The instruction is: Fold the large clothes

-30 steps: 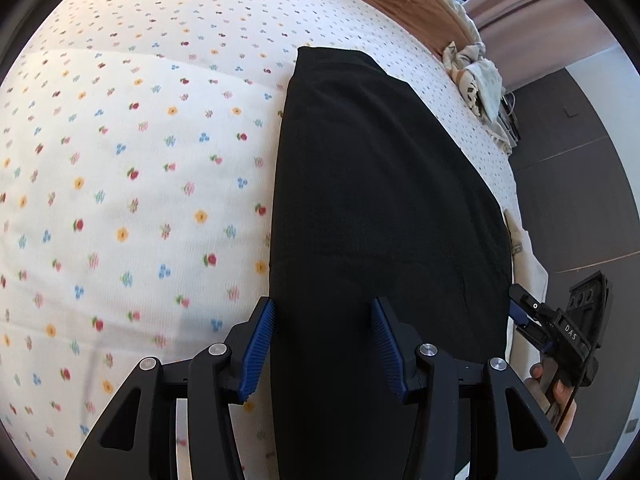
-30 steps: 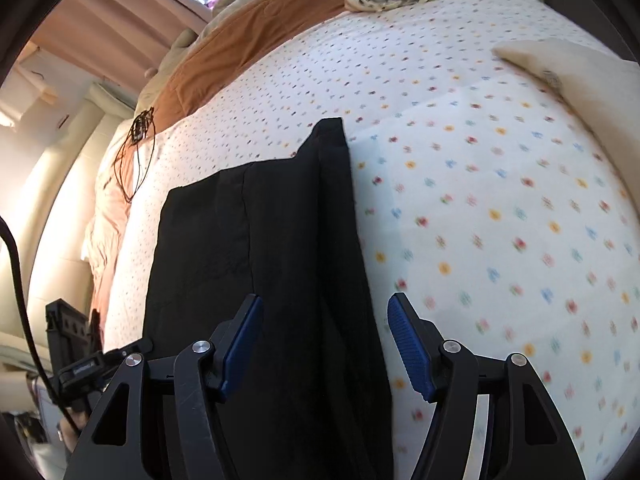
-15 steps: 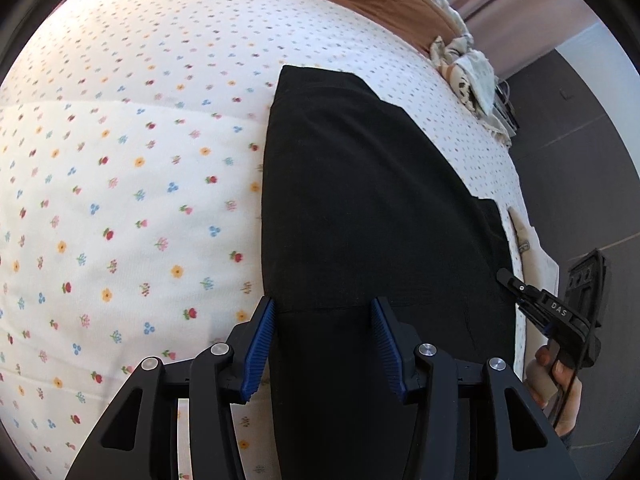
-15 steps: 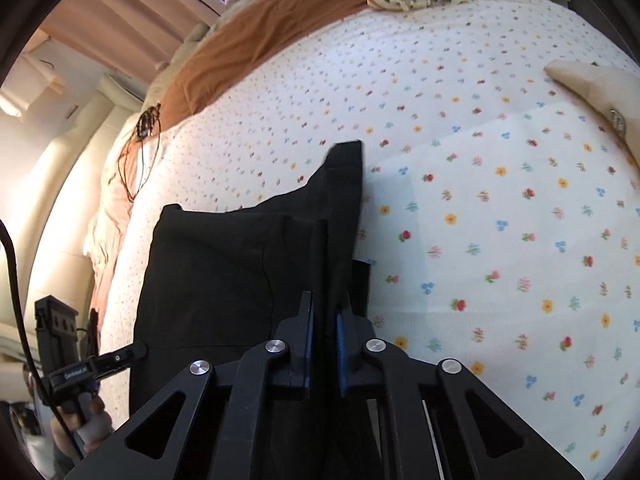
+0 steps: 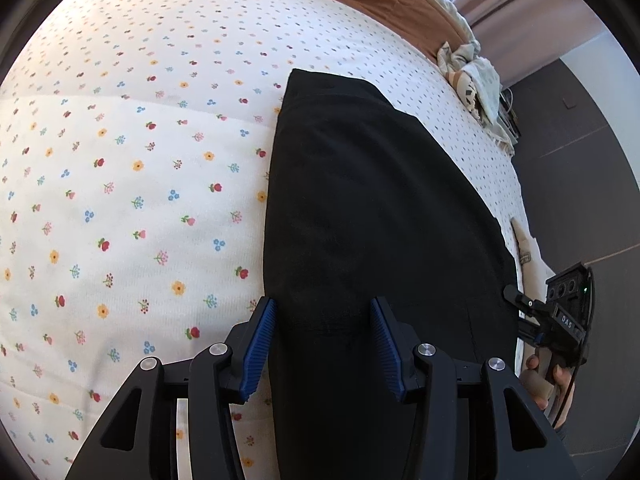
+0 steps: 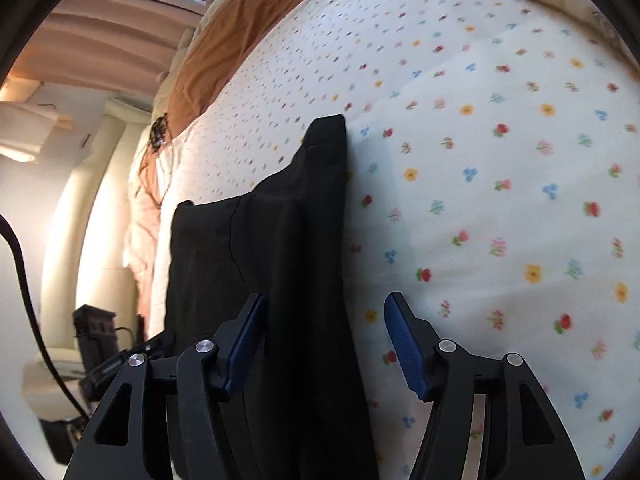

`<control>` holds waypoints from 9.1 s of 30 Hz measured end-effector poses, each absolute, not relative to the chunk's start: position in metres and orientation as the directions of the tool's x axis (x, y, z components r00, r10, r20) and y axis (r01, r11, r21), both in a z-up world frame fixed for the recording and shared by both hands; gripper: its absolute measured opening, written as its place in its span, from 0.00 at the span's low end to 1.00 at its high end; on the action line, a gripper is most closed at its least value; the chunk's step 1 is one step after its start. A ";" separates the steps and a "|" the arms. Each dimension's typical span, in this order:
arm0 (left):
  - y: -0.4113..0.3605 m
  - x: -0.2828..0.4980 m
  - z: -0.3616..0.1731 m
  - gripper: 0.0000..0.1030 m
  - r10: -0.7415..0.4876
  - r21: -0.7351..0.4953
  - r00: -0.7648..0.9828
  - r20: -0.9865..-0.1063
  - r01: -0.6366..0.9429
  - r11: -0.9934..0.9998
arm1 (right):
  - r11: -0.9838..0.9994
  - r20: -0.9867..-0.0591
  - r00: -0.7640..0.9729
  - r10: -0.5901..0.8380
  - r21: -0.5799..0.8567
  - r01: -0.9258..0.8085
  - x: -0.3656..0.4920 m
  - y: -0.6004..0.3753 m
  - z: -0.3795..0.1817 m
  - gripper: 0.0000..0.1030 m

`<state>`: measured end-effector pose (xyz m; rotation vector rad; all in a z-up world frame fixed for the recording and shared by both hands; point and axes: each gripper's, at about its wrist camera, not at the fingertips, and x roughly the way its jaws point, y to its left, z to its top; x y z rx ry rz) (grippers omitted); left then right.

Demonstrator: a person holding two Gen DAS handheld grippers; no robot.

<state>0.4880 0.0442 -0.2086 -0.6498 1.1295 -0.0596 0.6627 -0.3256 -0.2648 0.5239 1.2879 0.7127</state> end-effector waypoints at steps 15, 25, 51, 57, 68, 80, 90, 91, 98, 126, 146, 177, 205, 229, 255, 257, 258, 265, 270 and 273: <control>0.041 0.515 -0.213 0.41 -0.298 -0.452 0.432 -0.851 -0.315 0.834 | 0.655 -0.683 0.022 0.730 0.690 -0.309 0.673 -0.270 -0.263 0.23; 0.036 0.496 -0.170 0.18 -0.307 -0.478 0.513 -0.801 -0.240 0.845 | 0.685 -0.688 0.157 0.709 0.617 -0.387 0.648 -0.266 -0.204 0.15; -0.103 0.444 -0.021 0.16 -0.586 -0.594 0.604 -0.540 0.219 0.774 | 0.790 -0.557 0.561 0.613 0.410 -0.456 0.503 -0.379 0.002 0.13; -0.172 0.453 -0.002 0.16 -0.657 -0.606 0.552 -0.513 0.310 0.733 | 0.846 -0.563 0.632 0.533 0.338 -0.412 0.487 -0.432 0.035 0.13; -0.288 0.471 0.015 0.16 -0.751 -0.611 0.450 -0.484 0.440 0.658 | 0.912 -0.563 0.718 0.410 0.271 -0.309 0.460 -0.528 0.069 0.13; -0.389 0.499 0.007 0.16 -0.811 -0.648 0.304 -0.499 0.491 0.583 | 0.945 -0.579 0.755 0.309 0.276 -0.176 0.472 -0.632 0.069 0.13; -0.421 0.565 -0.036 0.16 -0.814 -0.692 0.238 -0.529 0.434 0.577 | 0.957 -0.638 0.725 0.257 0.273 -0.099 0.536 -0.663 0.041 0.13; -0.422 0.574 -0.041 0.16 -0.812 -0.687 0.234 -0.535 0.439 0.579 | 0.958 -0.647 0.719 0.252 0.272 -0.091 0.549 -0.664 0.037 0.13; -0.419 0.636 -0.085 0.16 -0.778 -0.697 0.209 -0.593 0.350 0.625 | 0.967 -0.705 0.674 0.221 0.247 -0.059 0.615 -0.663 -0.008 0.13; -0.389 0.732 -0.160 0.40 -0.635 -0.615 0.257 -0.728 0.165 0.771 | 0.754 -0.736 0.659 -0.154 0.344 0.560 0.456 -0.773 -0.111 0.59; -0.413 0.726 -0.170 0.39 -0.661 -0.619 0.233 -0.714 0.233 0.750 | 0.506 -0.704 0.710 -0.021 0.605 0.614 0.445 -0.795 -0.201 0.08; -0.395 0.713 -0.166 0.39 -0.655 -0.623 0.240 -0.717 0.202 0.756 | 0.490 -0.642 0.760 0.107 0.699 0.522 0.487 -0.809 -0.219 0.21; -0.279 0.549 0.003 1.00 -0.617 -0.458 0.527 -0.585 0.413 0.787 | 0.733 -0.654 0.755 -0.048 0.491 0.471 0.364 -0.701 -0.056 1.00; -0.152 0.335 0.056 1.00 -0.464 -0.207 0.789 -0.402 0.415 0.886 | 0.914 -0.548 0.836 -0.016 0.332 0.235 0.261 -0.557 0.010 1.00; -0.083 0.138 0.008 1.00 -0.246 -0.131 0.920 -0.305 0.216 0.968 | 0.986 -0.433 0.896 0.101 0.167 -0.030 0.125 -0.452 -0.016 1.00; -0.082 0.122 0.005 1.00 -0.220 -0.107 0.932 -0.288 0.196 0.975 | 0.987 -0.427 0.899 0.094 0.158 -0.029 0.118 -0.448 -0.020 1.00; -0.081 0.114 0.003 1.00 -0.210 -0.103 0.937 -0.280 0.188 0.977 | 0.987 -0.428 0.899 0.097 0.161 -0.030 0.117 -0.446 -0.022 1.00; -0.079 0.079 -0.002 1.00 -0.202 -0.098 0.942 -0.268 0.182 0.979 | 0.982 -0.446 0.887 0.117 0.187 -0.035 0.098 -0.433 -0.046 1.00; -0.076 0.062 -0.005 1.00 -0.209 -0.102 0.945 -0.253 0.188 0.977 | 0.986 -0.433 0.894 0.119 0.157 -0.055 0.088 -0.414 -0.055 1.00; -0.073 0.058 -0.006 1.00 -0.195 -0.093 0.949 -0.246 0.177 0.980 | 0.987 -0.427 0.894 0.134 0.139 -0.081 0.083 -0.404 -0.058 1.00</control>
